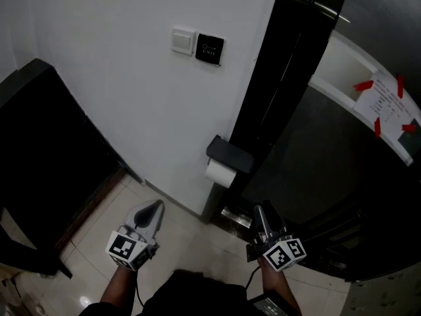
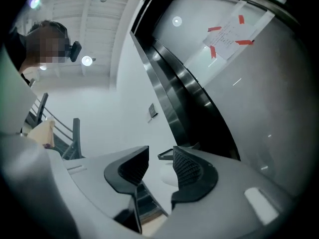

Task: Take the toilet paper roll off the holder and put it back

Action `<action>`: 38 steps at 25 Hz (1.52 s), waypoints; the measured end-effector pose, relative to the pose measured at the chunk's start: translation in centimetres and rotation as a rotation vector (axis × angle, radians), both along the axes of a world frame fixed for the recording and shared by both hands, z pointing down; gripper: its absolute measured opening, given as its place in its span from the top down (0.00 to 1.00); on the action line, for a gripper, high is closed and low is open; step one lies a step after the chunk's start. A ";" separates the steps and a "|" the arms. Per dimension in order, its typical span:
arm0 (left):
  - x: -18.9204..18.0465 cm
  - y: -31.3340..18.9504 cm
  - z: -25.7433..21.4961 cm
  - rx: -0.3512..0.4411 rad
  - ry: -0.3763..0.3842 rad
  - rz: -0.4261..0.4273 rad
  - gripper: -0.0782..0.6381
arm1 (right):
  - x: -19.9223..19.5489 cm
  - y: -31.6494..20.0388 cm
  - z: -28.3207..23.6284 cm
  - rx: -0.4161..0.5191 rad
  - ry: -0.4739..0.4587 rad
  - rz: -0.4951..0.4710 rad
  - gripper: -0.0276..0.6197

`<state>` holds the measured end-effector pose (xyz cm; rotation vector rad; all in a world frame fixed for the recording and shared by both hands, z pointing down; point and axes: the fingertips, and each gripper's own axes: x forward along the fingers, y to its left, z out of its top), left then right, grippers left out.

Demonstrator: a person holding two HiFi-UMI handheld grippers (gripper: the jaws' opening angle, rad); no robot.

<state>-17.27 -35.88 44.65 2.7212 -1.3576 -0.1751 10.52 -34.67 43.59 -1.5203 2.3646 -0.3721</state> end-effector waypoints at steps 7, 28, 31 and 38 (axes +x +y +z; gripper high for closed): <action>1.3 1.3 -0.4 -0.007 0.032 -0.098 0.89 | 3.0 2.2 -1.2 0.042 0.059 -0.036 0.71; 9.1 5.9 -0.1 -0.009 -0.019 -0.079 0.89 | 10.0 8.3 0.5 0.063 0.290 0.064 0.89; 9.2 5.9 -0.1 0.011 -0.043 -0.076 0.89 | 10.2 8.6 0.5 0.064 0.289 0.072 0.92; 8.5 6.2 -0.1 0.018 -0.045 -0.081 0.89 | 9.8 8.9 0.9 0.058 0.308 0.071 0.94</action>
